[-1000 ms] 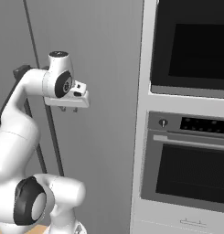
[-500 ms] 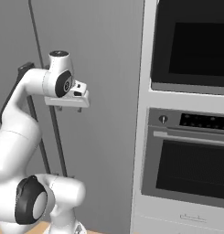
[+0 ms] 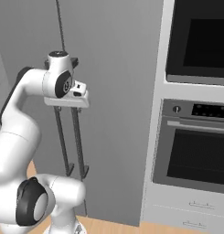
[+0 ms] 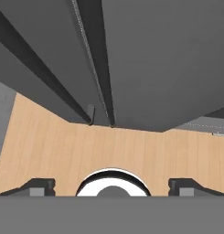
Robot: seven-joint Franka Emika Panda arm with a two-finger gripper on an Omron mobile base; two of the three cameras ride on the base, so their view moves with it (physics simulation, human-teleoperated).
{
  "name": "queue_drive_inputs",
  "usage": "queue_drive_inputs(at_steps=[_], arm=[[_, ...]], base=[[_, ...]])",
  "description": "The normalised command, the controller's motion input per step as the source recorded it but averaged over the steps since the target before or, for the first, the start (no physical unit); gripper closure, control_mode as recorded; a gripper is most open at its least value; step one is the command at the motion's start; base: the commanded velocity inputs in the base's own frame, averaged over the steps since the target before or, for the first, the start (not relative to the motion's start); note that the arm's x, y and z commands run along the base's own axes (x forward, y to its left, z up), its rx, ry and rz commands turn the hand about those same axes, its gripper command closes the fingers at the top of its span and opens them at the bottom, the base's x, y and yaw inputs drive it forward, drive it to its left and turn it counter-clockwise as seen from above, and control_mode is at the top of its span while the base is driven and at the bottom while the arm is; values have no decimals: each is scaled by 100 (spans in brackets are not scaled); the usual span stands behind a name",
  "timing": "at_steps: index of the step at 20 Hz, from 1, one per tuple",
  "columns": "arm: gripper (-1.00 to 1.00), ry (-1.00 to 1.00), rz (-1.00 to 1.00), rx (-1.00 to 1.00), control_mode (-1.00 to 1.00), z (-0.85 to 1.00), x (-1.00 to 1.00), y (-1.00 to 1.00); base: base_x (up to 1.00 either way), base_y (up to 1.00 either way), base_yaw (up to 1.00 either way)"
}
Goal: Take the strawberry from the fridge and place it on top of the pancake, located on the dining counter.
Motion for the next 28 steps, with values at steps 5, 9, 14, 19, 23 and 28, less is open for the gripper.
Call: queue_drive_inputs(at_steps=[5, 9, 14, 19, 23, 28], arm=[[-100, 0, 0, 0, 100, 0, 0, 0], [-100, 0, 0, 0, 100, 0, 0, 0], [-100, 0, 0, 0, 100, 0, 0, 0], [-100, 0, 0, 0, 100, 0, 0, 0], [-100, 0, 0, 0, 100, 0, 0, 0], [-100, -6, -14, -4, -100, -26, 52, 0]], base=[[0, 12, 0], [0, 38, 0], [-21, 16, -1], [-56, 2, -2], [-24, 17, 0], [0, 0, 0]])
